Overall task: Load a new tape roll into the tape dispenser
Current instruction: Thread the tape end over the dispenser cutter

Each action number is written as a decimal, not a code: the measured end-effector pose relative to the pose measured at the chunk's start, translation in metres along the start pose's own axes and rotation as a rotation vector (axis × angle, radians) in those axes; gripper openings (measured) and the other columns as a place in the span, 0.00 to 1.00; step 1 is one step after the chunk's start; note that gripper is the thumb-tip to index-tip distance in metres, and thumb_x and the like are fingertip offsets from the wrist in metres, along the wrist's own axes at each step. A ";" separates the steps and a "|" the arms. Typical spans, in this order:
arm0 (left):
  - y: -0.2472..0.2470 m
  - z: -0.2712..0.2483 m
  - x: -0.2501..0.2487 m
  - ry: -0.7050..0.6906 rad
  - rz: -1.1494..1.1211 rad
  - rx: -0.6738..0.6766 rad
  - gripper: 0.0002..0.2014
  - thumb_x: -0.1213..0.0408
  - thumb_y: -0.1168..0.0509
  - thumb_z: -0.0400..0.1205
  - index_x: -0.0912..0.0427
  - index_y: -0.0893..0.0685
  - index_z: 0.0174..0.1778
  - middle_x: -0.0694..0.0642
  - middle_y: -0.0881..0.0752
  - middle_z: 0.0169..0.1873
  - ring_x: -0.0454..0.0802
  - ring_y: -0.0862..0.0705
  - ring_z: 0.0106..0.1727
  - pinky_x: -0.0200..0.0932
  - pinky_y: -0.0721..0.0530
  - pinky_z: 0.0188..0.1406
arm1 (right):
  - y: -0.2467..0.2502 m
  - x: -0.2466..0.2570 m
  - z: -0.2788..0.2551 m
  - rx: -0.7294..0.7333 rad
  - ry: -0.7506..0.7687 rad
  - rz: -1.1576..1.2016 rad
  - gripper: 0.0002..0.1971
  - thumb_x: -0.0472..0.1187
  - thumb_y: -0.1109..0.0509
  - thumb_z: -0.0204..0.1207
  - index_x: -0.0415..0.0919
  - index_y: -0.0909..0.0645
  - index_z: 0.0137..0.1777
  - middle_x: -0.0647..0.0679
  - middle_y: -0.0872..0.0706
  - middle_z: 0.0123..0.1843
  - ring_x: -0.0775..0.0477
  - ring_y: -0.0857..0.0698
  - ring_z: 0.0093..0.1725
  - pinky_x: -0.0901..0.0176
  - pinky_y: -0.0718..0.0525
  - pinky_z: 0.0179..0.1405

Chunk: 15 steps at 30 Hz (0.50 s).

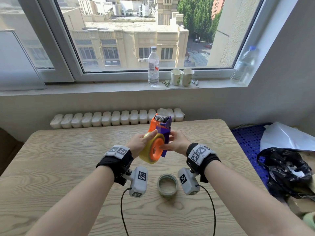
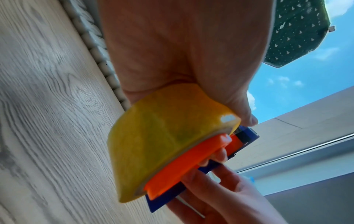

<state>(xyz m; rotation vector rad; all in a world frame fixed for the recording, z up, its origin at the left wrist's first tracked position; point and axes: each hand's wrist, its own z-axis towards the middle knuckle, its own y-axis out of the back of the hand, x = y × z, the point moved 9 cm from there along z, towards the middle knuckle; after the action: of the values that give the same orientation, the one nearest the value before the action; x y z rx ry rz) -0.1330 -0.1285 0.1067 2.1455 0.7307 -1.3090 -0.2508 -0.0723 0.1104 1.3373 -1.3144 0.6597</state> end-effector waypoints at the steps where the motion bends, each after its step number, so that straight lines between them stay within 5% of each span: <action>1: -0.001 0.001 -0.001 -0.002 -0.046 0.005 0.26 0.43 0.37 0.76 0.67 0.16 0.45 0.63 0.13 0.36 0.54 0.16 0.33 0.46 0.16 0.41 | -0.001 0.001 -0.002 -0.002 -0.003 -0.003 0.18 0.25 0.23 0.63 0.40 0.20 0.51 0.49 0.15 0.39 0.48 0.14 0.42 0.59 0.12 0.37; 6: -0.001 -0.002 -0.010 0.010 -0.040 -0.051 0.31 0.37 0.39 0.74 0.67 0.16 0.41 0.65 0.16 0.36 0.57 0.18 0.35 0.50 0.20 0.44 | 0.009 0.000 -0.004 -0.130 -0.033 -0.100 0.15 0.29 0.23 0.62 0.45 0.20 0.45 0.44 0.13 0.40 0.36 0.11 0.43 0.41 0.10 0.42; 9: 0.008 0.007 -0.015 -0.056 0.072 -0.145 0.42 0.26 0.41 0.65 0.68 0.18 0.48 0.69 0.16 0.43 0.62 0.17 0.44 0.55 0.21 0.48 | 0.014 -0.002 -0.006 -0.158 -0.074 -0.114 0.12 0.30 0.27 0.64 0.42 0.19 0.45 0.39 0.13 0.41 0.35 0.10 0.38 0.43 0.09 0.36; 12: 0.032 -0.008 -0.042 -0.216 0.193 -0.413 0.18 0.54 0.38 0.81 0.66 0.18 0.57 0.58 0.16 0.49 0.54 0.18 0.50 0.47 0.21 0.54 | 0.021 -0.002 -0.008 -0.205 -0.103 -0.159 0.07 0.32 0.28 0.64 0.44 0.19 0.36 0.42 0.13 0.34 0.40 0.12 0.30 0.47 0.09 0.34; 15: 0.025 -0.020 -0.072 -0.413 0.299 -0.433 0.08 0.66 0.36 0.79 0.65 0.14 0.43 0.57 0.12 0.35 0.54 0.14 0.40 0.46 0.17 0.47 | 0.026 -0.002 -0.006 -0.254 -0.124 -0.212 0.05 0.36 0.28 0.62 0.46 0.19 0.30 0.41 0.10 0.36 0.38 0.10 0.34 0.44 0.09 0.40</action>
<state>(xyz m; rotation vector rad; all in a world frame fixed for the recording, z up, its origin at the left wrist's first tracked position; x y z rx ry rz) -0.1316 -0.1452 0.1836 1.5091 0.4493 -1.2400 -0.2740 -0.0606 0.1180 1.3004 -1.2847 0.2582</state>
